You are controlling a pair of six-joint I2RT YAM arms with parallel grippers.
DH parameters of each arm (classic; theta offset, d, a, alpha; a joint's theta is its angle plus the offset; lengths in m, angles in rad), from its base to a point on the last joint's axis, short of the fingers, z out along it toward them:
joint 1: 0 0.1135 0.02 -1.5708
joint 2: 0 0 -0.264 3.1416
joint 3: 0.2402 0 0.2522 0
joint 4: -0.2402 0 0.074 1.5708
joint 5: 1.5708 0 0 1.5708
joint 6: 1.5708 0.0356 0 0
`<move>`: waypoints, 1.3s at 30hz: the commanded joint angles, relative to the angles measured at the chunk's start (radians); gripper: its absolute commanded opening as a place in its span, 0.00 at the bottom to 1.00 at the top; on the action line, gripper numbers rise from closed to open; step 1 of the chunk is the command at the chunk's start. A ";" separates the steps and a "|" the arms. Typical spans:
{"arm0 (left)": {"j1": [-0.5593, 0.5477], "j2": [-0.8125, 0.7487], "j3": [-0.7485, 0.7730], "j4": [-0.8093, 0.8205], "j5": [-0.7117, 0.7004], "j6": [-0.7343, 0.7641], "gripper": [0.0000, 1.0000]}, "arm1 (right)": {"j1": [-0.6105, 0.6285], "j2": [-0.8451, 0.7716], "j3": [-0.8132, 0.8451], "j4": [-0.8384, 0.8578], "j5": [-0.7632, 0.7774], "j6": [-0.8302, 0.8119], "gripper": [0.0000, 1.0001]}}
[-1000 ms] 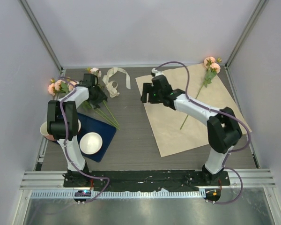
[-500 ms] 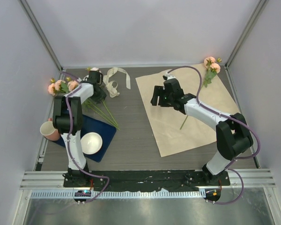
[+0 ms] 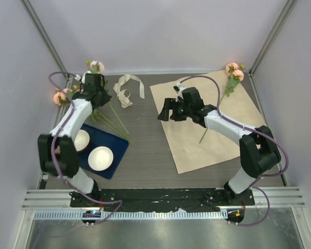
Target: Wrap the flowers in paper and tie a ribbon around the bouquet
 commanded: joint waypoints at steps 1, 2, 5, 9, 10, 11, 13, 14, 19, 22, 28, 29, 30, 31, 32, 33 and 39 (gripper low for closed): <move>-0.047 -0.306 -0.099 0.118 0.177 0.057 0.00 | 0.041 0.038 0.085 0.123 -0.314 0.000 0.83; -0.088 -0.340 -0.154 0.126 0.173 0.059 0.00 | 0.064 0.043 0.088 0.201 -0.345 0.032 0.84; -0.176 -0.489 -0.273 0.202 0.157 0.027 0.00 | 0.105 0.057 0.066 0.397 -0.404 0.201 0.85; -0.279 -0.590 -0.340 0.265 0.113 0.011 0.00 | 0.156 0.064 0.048 0.518 -0.416 0.306 0.86; -0.302 -0.599 -0.342 0.262 0.113 0.010 0.00 | 0.157 0.051 0.037 0.538 -0.410 0.330 0.86; -0.309 -0.603 -0.342 0.262 0.125 0.001 0.00 | 0.162 0.040 0.005 0.583 -0.390 0.343 0.86; -0.341 -0.606 -0.345 0.268 0.127 -0.013 0.00 | 0.174 0.024 -0.021 0.623 -0.369 0.364 0.86; -0.354 -0.606 -0.348 0.274 0.120 -0.019 0.00 | 0.182 0.023 -0.035 0.634 -0.358 0.372 0.85; -0.412 -0.558 -0.323 0.307 0.136 -0.045 0.00 | 0.210 0.023 -0.073 0.677 -0.301 0.407 0.55; -0.423 -0.546 -0.325 0.337 0.160 -0.070 0.00 | 0.210 -0.003 -0.101 0.661 -0.255 0.390 0.20; -0.421 -0.503 -0.208 0.164 0.134 -0.030 0.68 | 0.090 -0.173 -0.158 0.266 0.144 0.311 0.00; -0.420 -0.501 -0.217 0.181 0.157 -0.027 0.68 | 0.000 -0.183 -0.159 0.209 0.174 0.304 0.00; -0.420 -0.497 -0.228 0.229 0.181 -0.030 0.67 | -0.048 -0.190 -0.161 0.162 0.193 0.297 0.00; -0.421 -0.491 -0.254 0.253 0.224 -0.053 0.66 | -0.091 -0.190 -0.161 0.091 0.211 0.288 0.00; -0.421 -0.483 -0.268 0.274 0.285 -0.070 0.63 | -0.169 -0.181 -0.155 0.055 0.234 0.275 0.00; -0.421 -0.463 -0.280 0.308 0.315 -0.088 0.61 | -0.194 -0.158 -0.142 -0.009 0.286 0.237 0.00; -0.350 -0.423 -0.326 0.244 0.314 -0.136 0.64 | -0.275 0.020 -0.003 -0.116 0.458 0.156 0.00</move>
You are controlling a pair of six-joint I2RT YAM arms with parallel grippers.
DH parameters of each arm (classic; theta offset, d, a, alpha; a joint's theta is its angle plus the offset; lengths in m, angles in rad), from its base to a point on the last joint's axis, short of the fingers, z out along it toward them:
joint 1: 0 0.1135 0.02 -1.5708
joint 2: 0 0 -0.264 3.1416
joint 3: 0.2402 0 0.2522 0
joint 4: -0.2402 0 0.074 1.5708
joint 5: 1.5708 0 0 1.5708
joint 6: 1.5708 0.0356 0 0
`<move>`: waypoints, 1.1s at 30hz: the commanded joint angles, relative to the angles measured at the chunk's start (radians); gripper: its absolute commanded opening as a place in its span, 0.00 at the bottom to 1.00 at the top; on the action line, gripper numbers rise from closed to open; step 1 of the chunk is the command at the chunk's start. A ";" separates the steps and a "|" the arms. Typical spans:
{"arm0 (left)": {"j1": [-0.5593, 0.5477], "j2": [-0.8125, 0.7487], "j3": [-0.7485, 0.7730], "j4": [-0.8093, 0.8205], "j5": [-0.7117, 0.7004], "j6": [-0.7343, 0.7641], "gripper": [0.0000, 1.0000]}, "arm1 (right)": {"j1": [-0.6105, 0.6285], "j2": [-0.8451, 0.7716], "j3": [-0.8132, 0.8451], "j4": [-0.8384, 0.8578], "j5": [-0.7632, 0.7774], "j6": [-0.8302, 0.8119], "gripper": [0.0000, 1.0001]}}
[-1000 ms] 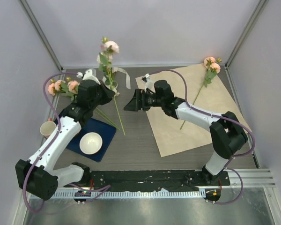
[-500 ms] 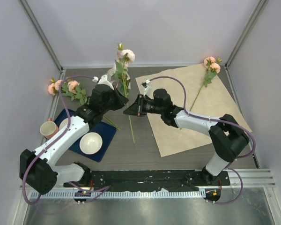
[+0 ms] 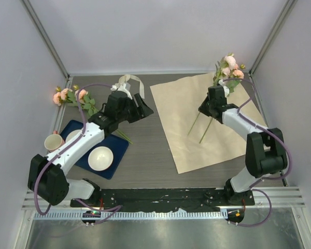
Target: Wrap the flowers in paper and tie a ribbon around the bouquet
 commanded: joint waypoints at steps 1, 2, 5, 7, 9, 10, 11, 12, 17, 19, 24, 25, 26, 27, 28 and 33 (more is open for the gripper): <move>0.096 0.014 -0.016 -0.053 0.036 -0.041 0.66 | 0.008 0.137 0.126 -0.134 0.154 -0.087 0.00; 0.130 0.014 -0.014 -0.076 0.039 -0.067 0.67 | 0.008 0.169 0.149 -0.153 0.184 -0.081 0.01; 0.274 0.015 -0.017 -0.167 0.093 -0.081 0.68 | 0.008 0.241 0.190 -0.175 0.204 -0.086 0.00; 0.353 -0.005 -0.039 -0.168 0.128 -0.084 0.68 | 0.005 0.274 0.212 -0.177 0.235 -0.095 0.00; 0.399 -0.022 -0.063 -0.168 0.123 -0.083 0.68 | 0.004 0.310 0.227 -0.187 0.247 -0.123 0.00; 0.411 -0.029 -0.068 -0.170 0.108 -0.081 0.69 | 0.004 0.317 0.236 -0.193 0.257 -0.129 0.00; 0.432 -0.037 -0.072 -0.177 0.100 -0.080 0.68 | 0.004 0.324 0.236 -0.192 0.263 -0.141 0.01; 0.443 -0.040 -0.075 -0.180 0.093 -0.080 0.69 | 0.002 0.323 0.236 -0.190 0.267 -0.149 0.00; 0.477 0.001 -0.063 -0.208 0.050 -0.078 0.71 | 0.002 0.335 0.243 -0.184 0.289 -0.180 0.01; 0.482 0.040 -0.043 -0.222 0.031 -0.081 0.71 | 0.001 0.337 0.243 -0.184 0.291 -0.186 0.04; 0.512 0.162 0.062 -0.332 -0.148 -0.087 0.69 | -0.002 0.323 0.261 -0.195 0.257 -0.204 0.42; 0.514 0.185 0.082 -0.360 -0.178 -0.074 0.69 | -0.001 0.309 0.266 -0.206 0.258 -0.204 0.56; 0.515 0.213 0.134 -0.380 -0.244 -0.065 0.69 | -0.001 0.294 0.266 -0.226 0.261 -0.204 0.60; 0.517 0.260 0.164 -0.400 -0.269 -0.052 0.66 | 0.007 0.275 0.263 -0.235 0.269 -0.206 0.63; 0.516 0.291 0.190 -0.415 -0.292 -0.042 0.66 | 0.014 0.227 0.256 -0.243 0.278 -0.209 0.65; 0.517 0.446 0.331 -0.467 -0.338 0.000 0.58 | 0.085 0.075 0.195 -0.243 0.261 -0.210 0.66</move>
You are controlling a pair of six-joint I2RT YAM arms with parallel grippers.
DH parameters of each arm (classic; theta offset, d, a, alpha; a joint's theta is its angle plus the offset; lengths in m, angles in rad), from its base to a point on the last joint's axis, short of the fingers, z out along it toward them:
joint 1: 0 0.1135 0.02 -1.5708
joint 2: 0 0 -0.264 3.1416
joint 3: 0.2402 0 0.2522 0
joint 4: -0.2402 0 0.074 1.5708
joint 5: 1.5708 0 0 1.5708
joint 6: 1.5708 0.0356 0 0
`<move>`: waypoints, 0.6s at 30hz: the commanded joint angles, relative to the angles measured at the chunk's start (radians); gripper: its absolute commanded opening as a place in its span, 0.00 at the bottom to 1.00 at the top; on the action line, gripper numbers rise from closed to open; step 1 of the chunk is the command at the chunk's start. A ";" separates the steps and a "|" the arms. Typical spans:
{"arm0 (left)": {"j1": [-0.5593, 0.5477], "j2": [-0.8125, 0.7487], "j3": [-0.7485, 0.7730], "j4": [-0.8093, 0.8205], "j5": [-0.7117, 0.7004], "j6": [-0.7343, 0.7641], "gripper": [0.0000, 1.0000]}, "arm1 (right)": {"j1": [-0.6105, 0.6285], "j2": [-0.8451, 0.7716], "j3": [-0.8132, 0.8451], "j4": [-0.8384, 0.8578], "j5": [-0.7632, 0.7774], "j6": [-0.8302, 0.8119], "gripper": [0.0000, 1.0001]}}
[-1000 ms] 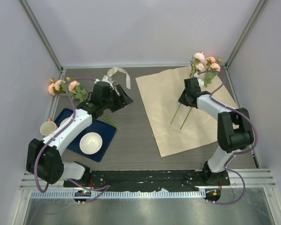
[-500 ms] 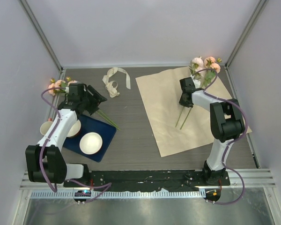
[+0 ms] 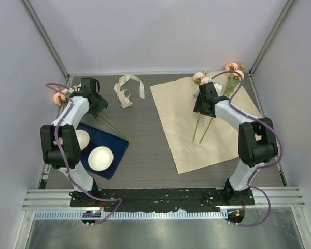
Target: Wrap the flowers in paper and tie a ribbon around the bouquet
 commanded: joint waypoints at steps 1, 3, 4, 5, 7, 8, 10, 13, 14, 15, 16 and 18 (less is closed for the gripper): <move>0.003 0.113 0.110 -0.070 -0.103 0.040 0.57 | 0.091 -0.196 -0.019 0.009 -0.003 -0.010 0.66; 0.002 0.138 0.112 -0.049 -0.094 0.028 0.55 | 0.122 -0.244 -0.031 0.011 0.000 -0.010 0.66; 0.002 0.163 0.112 -0.032 -0.091 0.025 0.54 | 0.148 -0.257 -0.036 0.012 -0.004 -0.010 0.65; 0.002 0.175 0.121 -0.030 -0.088 0.022 0.53 | 0.156 -0.273 -0.037 0.018 -0.012 -0.008 0.65; 0.000 0.198 0.132 -0.036 -0.091 0.016 0.52 | 0.171 -0.281 -0.044 0.021 -0.033 -0.007 0.65; -0.001 0.215 0.140 -0.038 -0.094 0.016 0.52 | 0.174 -0.281 -0.044 0.017 -0.038 -0.007 0.65; -0.008 0.227 0.140 -0.030 -0.122 0.008 0.51 | 0.179 -0.282 -0.050 0.015 -0.039 -0.008 0.64; -0.011 0.255 0.129 -0.003 -0.126 -0.006 0.50 | 0.185 -0.290 -0.074 0.026 -0.046 -0.005 0.64; -0.012 0.267 0.127 0.002 -0.120 -0.007 0.49 | 0.191 -0.291 -0.082 0.031 -0.049 -0.004 0.64; -0.011 0.272 0.126 0.011 -0.119 -0.010 0.48 | 0.196 -0.294 -0.086 0.031 -0.050 -0.004 0.64; -0.012 0.275 0.124 0.008 -0.117 -0.018 0.47 | 0.200 -0.296 -0.088 0.031 -0.050 -0.002 0.64; -0.017 0.267 0.120 -0.003 -0.132 -0.022 0.47 | 0.211 -0.294 -0.094 0.029 -0.052 -0.002 0.63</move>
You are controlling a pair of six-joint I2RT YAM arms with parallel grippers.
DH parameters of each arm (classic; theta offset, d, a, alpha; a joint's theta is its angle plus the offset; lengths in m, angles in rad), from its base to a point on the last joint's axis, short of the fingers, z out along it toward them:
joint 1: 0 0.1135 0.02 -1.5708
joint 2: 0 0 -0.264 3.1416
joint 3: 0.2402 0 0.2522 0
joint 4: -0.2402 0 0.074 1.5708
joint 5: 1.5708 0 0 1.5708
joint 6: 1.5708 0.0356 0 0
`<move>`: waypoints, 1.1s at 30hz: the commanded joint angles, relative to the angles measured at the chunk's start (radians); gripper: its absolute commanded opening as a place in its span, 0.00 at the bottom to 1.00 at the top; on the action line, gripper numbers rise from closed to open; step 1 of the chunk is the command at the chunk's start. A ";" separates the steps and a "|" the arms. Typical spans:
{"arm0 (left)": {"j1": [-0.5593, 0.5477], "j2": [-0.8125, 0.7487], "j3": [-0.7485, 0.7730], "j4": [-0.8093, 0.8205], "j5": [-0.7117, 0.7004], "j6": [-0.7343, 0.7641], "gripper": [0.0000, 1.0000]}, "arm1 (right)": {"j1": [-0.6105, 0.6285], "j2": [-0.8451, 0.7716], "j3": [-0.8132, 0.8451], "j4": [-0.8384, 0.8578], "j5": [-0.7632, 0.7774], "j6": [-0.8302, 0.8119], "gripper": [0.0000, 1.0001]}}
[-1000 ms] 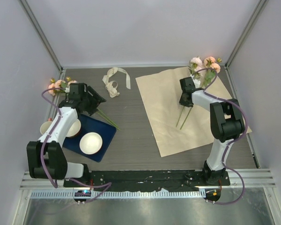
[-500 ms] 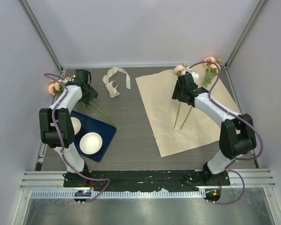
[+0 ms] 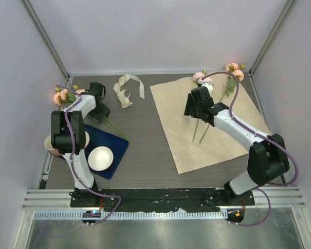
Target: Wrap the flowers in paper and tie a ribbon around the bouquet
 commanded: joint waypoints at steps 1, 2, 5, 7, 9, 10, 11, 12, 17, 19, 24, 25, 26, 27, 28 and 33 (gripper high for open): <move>-0.017 -0.007 0.013 0.010 -0.055 -0.032 0.48 | 0.027 -0.020 -0.006 0.020 -0.009 -0.002 0.64; -0.020 -0.017 0.007 0.007 -0.071 -0.032 0.50 | 0.030 -0.020 -0.008 0.021 -0.006 -0.002 0.64; -0.040 -0.066 -0.013 -0.009 -0.112 -0.032 0.53 | 0.037 -0.020 -0.008 0.020 -0.006 -0.002 0.64; -0.052 -0.101 -0.017 -0.004 -0.121 -0.016 0.54 | 0.038 -0.018 -0.008 0.021 -0.004 -0.003 0.64; -0.060 -0.104 -0.001 0.005 -0.112 0.020 0.54 | 0.038 -0.018 -0.008 0.018 -0.006 -0.005 0.64; -0.061 -0.090 0.028 -0.001 -0.105 0.025 0.54 | 0.038 -0.018 -0.008 0.018 -0.006 -0.005 0.63; -0.060 -0.077 0.047 -0.004 -0.092 0.039 0.53 | 0.038 -0.018 -0.008 0.018 -0.009 -0.006 0.64; -0.060 -0.054 0.068 -0.033 -0.071 0.042 0.52 | 0.038 -0.017 -0.006 0.020 -0.010 -0.007 0.63; -0.060 0.038 0.156 -0.076 -0.055 0.022 0.45 | 0.038 -0.024 -0.006 0.010 -0.010 -0.013 0.64; -0.060 0.042 0.147 -0.070 -0.068 0.004 0.45 | 0.038 -0.037 -0.011 0.010 0.000 -0.019 0.63; -0.061 0.051 0.145 -0.096 -0.100 -0.024 0.48 | 0.038 -0.037 -0.015 0.012 -0.001 -0.020 0.64; -0.060 0.048 0.128 -0.090 -0.106 -0.029 0.50 | 0.038 -0.031 -0.015 0.013 -0.007 -0.019 0.63; -0.060 0.043 0.116 -0.078 -0.115 -0.032 0.53 | 0.038 -0.029 -0.018 0.013 -0.010 -0.017 0.63; -0.060 0.040 0.107 -0.062 -0.118 -0.032 0.54 | 0.038 -0.027 -0.018 0.015 -0.012 -0.016 0.64; -0.060 0.043 0.095 -0.058 -0.121 -0.030 0.55 | 0.037 -0.026 -0.018 0.018 -0.016 -0.013 0.63; -0.060 0.094 0.111 -0.041 -0.100 -0.012 0.49 | 0.038 -0.030 -0.017 0.017 -0.029 -0.011 0.63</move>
